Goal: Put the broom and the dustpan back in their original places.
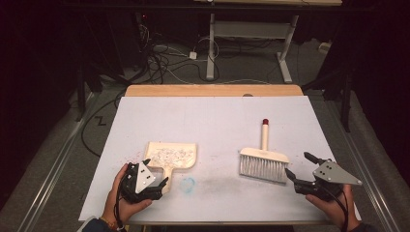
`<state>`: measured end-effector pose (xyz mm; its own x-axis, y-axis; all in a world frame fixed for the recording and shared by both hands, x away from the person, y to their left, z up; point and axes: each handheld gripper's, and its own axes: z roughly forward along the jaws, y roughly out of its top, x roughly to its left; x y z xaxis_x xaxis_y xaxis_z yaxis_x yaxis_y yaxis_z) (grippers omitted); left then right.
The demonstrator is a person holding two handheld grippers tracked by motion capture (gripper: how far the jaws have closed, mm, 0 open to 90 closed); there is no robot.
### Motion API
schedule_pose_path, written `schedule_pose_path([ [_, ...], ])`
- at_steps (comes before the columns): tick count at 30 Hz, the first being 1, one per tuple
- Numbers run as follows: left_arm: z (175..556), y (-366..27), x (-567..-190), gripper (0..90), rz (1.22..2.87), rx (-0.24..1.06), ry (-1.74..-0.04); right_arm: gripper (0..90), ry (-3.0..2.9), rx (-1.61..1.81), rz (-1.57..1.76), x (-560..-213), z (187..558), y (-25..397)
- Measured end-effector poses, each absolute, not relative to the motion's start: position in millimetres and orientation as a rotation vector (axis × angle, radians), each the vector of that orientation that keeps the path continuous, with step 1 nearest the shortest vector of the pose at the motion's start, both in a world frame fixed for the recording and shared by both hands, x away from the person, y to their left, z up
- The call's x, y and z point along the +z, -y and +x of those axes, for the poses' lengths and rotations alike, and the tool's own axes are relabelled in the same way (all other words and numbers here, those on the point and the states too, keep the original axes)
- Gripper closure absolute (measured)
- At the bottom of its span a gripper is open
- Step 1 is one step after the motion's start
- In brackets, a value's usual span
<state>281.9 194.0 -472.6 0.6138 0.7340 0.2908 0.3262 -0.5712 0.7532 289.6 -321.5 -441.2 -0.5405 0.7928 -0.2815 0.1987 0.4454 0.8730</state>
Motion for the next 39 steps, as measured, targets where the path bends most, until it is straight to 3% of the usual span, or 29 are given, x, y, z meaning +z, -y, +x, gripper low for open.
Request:
schedule_pose_path([
  [8, 281.6, -194.0, -474.3, 16.8, 2.162, 0.776, -0.819, 18.1, -1.99, 1.09, 0.86, -457.1, 287.8, 322.7],
  [39, 285.6, -190.3, -471.5, 16.8, 2.162, 0.799, -0.781, 17.2, -1.946, 1.084, 0.81, -451.4, 272.5, 319.0],
])
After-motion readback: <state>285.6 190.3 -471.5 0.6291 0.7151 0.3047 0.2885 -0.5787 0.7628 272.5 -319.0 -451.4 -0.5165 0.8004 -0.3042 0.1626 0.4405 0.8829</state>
